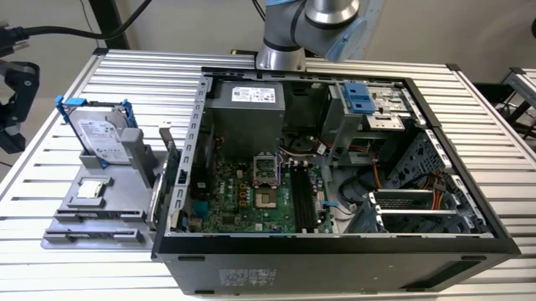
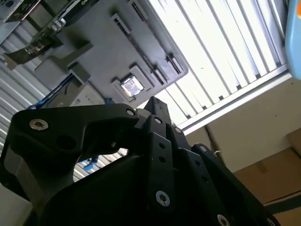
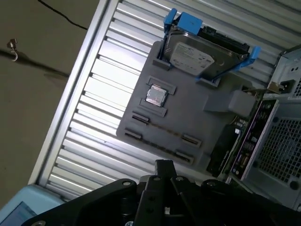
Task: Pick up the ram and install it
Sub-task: 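Pick up the ram and move it above insertion slot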
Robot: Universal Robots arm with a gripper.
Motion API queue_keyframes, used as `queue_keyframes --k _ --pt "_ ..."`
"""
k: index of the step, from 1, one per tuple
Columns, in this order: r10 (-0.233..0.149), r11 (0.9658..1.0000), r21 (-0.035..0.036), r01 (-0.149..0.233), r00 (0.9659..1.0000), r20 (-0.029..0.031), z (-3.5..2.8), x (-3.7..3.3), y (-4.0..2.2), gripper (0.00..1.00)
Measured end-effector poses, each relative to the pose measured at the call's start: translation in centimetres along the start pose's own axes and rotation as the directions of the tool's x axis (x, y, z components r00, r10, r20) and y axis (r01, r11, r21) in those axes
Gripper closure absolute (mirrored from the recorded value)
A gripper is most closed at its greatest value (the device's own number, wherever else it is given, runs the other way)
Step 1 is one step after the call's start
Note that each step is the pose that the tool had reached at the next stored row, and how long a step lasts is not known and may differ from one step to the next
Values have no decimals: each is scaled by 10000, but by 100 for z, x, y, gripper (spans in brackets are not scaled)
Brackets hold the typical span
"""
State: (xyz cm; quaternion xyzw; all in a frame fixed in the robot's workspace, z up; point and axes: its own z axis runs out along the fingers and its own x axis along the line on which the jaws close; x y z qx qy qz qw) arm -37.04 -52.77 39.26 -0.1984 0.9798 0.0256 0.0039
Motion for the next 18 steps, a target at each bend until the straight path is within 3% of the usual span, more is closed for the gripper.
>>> queue_keyframes --k 5,9,14,18 --pt "-783 9969 -16 783 9969 -37 0 0 0 100" --pt "-1455 9894 -31 1455 9893 -68 0 0 0 100" --pt "-2298 9732 -51 2297 9732 -109 0 0 0 100" --pt "-3000 9539 -72 2999 9538 -140 0 0 0 100"
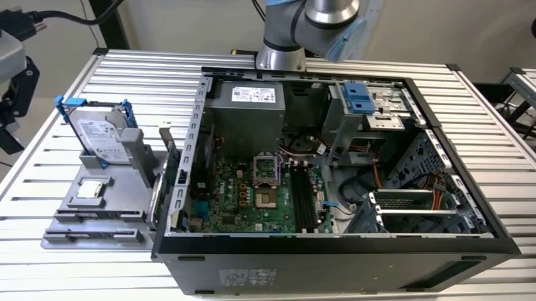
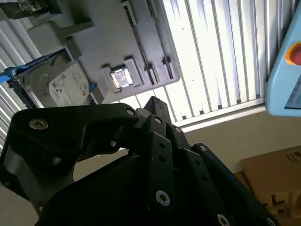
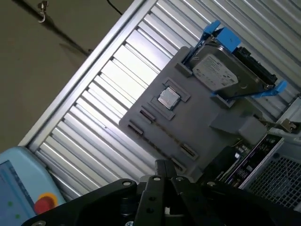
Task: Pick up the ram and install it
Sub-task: 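Pick up the ram and move it above insertion slot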
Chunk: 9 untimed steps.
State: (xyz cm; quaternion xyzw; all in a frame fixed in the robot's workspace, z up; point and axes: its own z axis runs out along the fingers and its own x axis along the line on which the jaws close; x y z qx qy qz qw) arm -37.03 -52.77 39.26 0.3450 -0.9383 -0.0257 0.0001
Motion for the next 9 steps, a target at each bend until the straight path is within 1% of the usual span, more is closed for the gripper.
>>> queue_keyframes --k 3,5,7,9 --pt "-498 9988 -3 498 9988 -31 0 0 0 100" --pt "-828 9966 2 828 9966 -58 0 0 0 100" --pt "-1170 9931 5 1170 9931 -85 0 0 0 100" --pt "-1513 9885 3 1513 9884 -108 0 0 0 100"
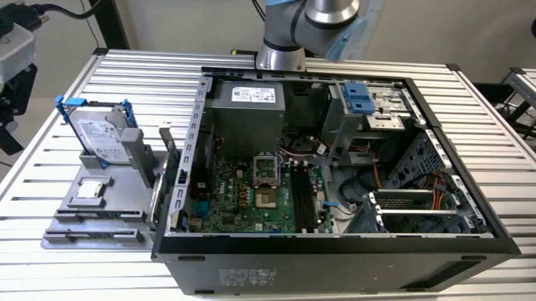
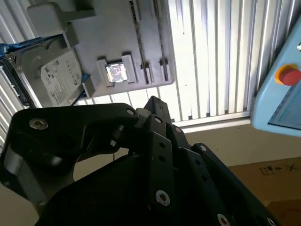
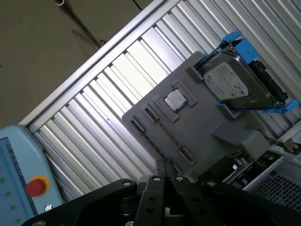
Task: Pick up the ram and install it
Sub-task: 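Pick up the ram and move it above insertion slot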
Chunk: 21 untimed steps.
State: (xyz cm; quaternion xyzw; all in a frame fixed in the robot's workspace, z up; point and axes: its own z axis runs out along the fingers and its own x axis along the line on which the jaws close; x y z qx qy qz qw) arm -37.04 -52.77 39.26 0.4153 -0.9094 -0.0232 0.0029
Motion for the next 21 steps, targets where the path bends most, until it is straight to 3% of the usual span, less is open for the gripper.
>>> queue_keyframes --k 4,9,12,15,21 --pt "-684 9977 2 684 9976 -39 0 0 0 100" --pt "-1504 9886 43 1505 9886 -53 1 0 0 100" --pt "-1940 9810 93 1940 9810 -45 0 -1 0 100" --pt "-2392 9709 140 2393 9710 -36 0 0 0 100" --pt "-3145 9492 130 3145 9492 -61 1 0 0 100"
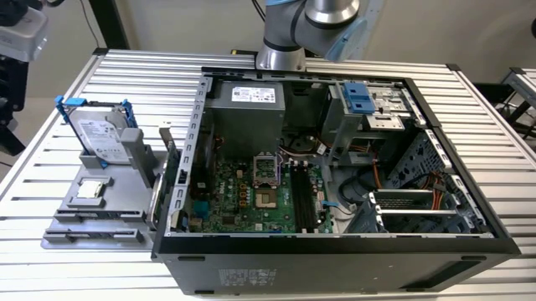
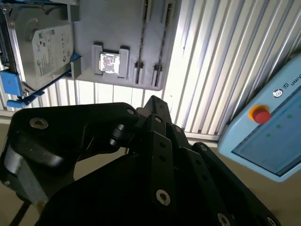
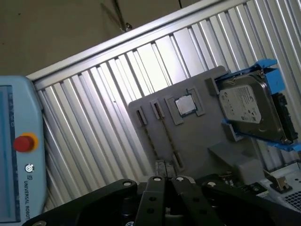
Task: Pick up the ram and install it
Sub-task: 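Pick up the ram and move it above insertion slot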
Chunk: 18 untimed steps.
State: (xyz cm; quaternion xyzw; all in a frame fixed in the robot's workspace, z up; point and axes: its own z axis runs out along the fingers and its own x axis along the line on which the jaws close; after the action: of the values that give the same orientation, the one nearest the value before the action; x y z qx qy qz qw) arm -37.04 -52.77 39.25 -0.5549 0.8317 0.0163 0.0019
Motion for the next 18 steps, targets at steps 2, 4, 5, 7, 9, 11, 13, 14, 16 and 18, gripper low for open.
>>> queue_keyframes --k 2,4,5,7,9,11,13,14,16,18 --pt "-335 9994 -8 335 9994 -11 -2 0 0 100" --pt "-687 9976 -16 687 9976 -18 -1 0 0 100" --pt "-858 9963 -20 858 9963 -23 -1 -1 0 100" --pt "-1204 9927 -28 1204 9927 -30 -1 0 -1 100" --pt "-1556 9878 -37 1556 9878 -38 -1 0 -1 100" --pt "-1903 9817 -45 1903 9817 -46 -1 0 -1 100" --pt "-2252 9743 -55 2251 9743 -52 -1 0 -1 100" --pt "-2430 9700 -60 2430 9700 -56 -1 0 -1 100" --pt "-2783 9605 -69 2782 9605 -63 -1 0 -1 100" --pt "-3119 9501 -79 3119 9501 -69 -1 0 -1 100"
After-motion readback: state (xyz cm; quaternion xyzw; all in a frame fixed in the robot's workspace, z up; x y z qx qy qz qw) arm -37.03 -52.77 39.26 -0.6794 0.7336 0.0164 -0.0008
